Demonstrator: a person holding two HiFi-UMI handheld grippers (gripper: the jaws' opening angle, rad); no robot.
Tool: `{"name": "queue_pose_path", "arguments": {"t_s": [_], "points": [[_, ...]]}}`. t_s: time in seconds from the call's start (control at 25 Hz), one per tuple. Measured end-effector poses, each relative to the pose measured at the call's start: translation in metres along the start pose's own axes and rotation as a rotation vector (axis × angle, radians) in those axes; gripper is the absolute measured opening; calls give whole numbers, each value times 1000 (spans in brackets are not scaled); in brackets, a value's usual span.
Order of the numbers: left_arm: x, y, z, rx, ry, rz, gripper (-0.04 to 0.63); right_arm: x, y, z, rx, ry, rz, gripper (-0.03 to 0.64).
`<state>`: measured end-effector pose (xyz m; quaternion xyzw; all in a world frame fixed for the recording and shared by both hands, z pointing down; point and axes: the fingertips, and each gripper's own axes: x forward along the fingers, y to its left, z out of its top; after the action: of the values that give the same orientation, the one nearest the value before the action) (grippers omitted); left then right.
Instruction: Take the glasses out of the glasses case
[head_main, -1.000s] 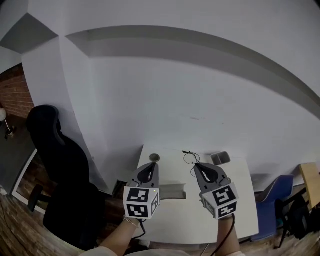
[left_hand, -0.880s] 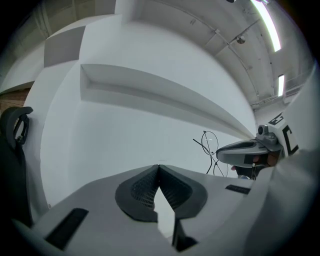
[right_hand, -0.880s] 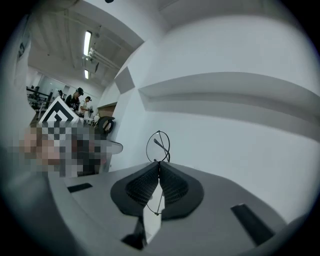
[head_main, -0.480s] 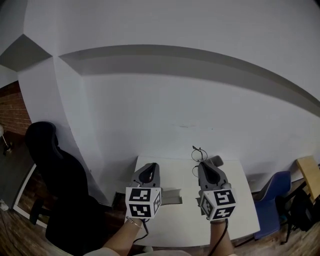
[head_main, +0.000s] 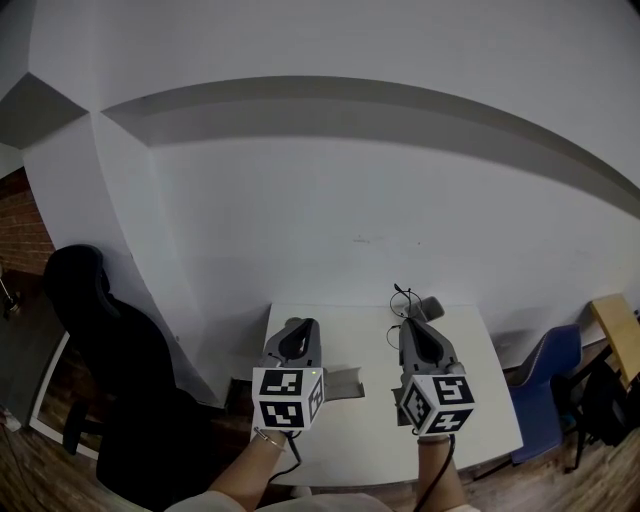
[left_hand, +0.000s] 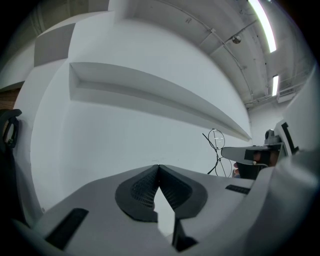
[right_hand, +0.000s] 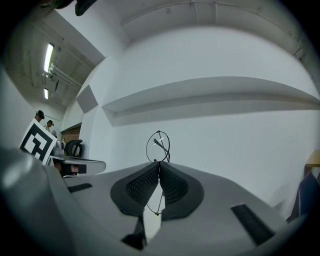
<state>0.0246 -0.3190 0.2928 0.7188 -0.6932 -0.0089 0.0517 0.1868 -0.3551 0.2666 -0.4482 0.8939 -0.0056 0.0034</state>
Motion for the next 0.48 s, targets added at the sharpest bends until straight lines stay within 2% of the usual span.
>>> {"name": "queue_pose_path", "arguments": {"t_s": [0.48], "points": [[0, 7, -7, -16, 10, -9, 17, 1, 5, -6, -6, 15, -24, 37]]}}
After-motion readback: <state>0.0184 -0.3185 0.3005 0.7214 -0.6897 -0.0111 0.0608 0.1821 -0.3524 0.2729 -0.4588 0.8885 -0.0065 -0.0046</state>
